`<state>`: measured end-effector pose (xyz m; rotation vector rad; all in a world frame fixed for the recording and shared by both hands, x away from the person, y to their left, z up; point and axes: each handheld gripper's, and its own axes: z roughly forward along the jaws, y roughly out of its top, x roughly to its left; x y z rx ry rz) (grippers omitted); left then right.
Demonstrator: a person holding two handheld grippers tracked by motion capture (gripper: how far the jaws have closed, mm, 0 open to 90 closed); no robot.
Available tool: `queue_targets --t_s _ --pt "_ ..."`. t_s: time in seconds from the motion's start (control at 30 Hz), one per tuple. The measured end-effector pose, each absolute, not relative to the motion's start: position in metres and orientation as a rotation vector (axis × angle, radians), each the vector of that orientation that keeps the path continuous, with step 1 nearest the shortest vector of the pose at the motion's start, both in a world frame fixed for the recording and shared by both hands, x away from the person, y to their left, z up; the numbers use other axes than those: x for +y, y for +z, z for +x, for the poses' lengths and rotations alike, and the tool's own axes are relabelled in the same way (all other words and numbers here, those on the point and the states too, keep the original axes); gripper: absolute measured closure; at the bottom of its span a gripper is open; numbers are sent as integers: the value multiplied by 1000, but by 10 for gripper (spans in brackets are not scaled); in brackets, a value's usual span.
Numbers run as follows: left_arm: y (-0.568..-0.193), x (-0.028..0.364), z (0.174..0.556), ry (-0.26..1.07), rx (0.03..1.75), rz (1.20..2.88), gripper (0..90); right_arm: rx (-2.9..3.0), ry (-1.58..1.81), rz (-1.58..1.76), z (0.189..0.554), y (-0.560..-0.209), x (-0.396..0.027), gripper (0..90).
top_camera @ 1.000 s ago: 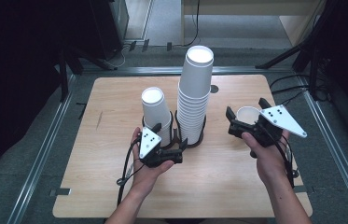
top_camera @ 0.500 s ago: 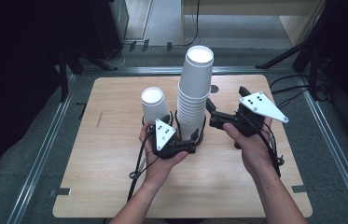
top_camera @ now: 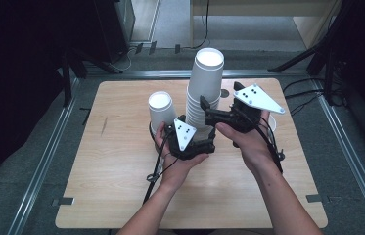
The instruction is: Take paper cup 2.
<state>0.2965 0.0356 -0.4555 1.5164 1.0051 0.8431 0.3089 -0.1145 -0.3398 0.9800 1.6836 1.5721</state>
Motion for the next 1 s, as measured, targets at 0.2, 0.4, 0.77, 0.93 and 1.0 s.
queue_targets --t_s 0.2,0.4,0.77,0.93,1.0 --pt "-455 29 300 876 1019 1506 0 1723 1584 948 319 -335 -107 0" --pt "-456 25 305 902 1051 1481 0 1764 1573 924 330 -331 -103 0" --pt "-458 19 308 977 1070 1483 0 1807 1548 905 339 -328 -93 0" --pt "-458 19 310 972 1083 1472 16 1799 1542 901 343 -329 -89 27" --pt "-457 19 310 979 1082 1463 46 1802 1529 894 345 -331 -88 68"
